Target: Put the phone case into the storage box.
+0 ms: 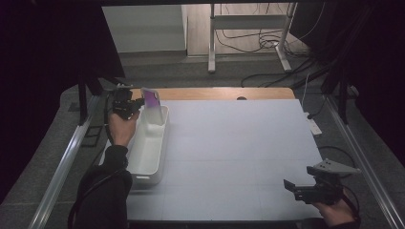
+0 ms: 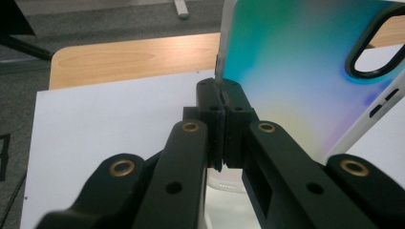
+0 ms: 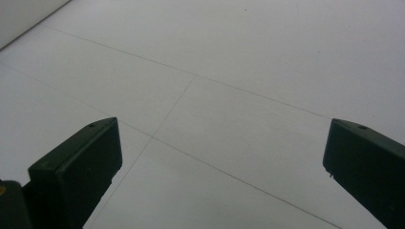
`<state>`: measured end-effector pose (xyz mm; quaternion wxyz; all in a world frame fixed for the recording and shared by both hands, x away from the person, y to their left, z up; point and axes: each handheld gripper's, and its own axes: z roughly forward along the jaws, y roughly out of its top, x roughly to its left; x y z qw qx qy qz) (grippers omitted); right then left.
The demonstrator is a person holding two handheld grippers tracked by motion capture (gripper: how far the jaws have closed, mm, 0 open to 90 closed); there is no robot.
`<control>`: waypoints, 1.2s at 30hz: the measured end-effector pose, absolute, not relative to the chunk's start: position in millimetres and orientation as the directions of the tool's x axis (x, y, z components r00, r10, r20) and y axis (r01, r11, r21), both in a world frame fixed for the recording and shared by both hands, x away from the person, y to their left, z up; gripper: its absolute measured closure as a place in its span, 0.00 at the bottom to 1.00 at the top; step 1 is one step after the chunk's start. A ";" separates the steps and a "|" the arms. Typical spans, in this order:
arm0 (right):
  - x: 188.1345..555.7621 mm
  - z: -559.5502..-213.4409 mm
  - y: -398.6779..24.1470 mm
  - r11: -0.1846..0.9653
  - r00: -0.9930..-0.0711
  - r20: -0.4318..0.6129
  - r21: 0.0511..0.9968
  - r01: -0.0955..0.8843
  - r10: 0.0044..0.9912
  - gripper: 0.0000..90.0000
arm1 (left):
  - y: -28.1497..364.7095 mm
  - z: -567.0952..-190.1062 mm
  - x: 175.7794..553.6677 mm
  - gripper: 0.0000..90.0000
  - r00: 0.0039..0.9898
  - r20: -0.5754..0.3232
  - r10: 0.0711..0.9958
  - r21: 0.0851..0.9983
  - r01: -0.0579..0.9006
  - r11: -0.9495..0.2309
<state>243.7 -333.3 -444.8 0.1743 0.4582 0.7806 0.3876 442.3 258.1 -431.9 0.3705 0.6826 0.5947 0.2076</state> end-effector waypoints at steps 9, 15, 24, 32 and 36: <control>244.1 -445.0 -333.4 0.279 -0.520 0.087 0.763 0.583 0.850 0.00 | 257.9 -445.1 447.3 0.98 0.193 -0.157 0.969 0.741 0.671 -0.014; 244.2 -445.0 -333.4 0.279 -0.521 0.089 0.762 0.584 0.849 0.00 | 258.2 -450.0 449.6 0.98 0.189 -0.149 0.971 0.731 0.682 -0.021; 244.4 -445.1 -333.3 0.281 -0.523 0.090 0.761 0.585 0.847 0.00 | 256.7 -457.2 451.5 0.97 0.188 -0.143 0.972 0.720 0.693 -0.028; 244.3 -445.1 -333.1 0.284 -0.525 0.087 0.761 0.583 0.846 0.01 | 254.2 -459.3 451.8 0.92 0.213 -0.141 0.967 0.723 0.689 -0.047; 244.3 -445.2 -333.2 0.283 -0.526 0.088 0.761 0.584 0.846 0.01 | 254.6 -459.8 451.7 0.90 0.217 -0.152 0.964 0.727 0.685 -0.040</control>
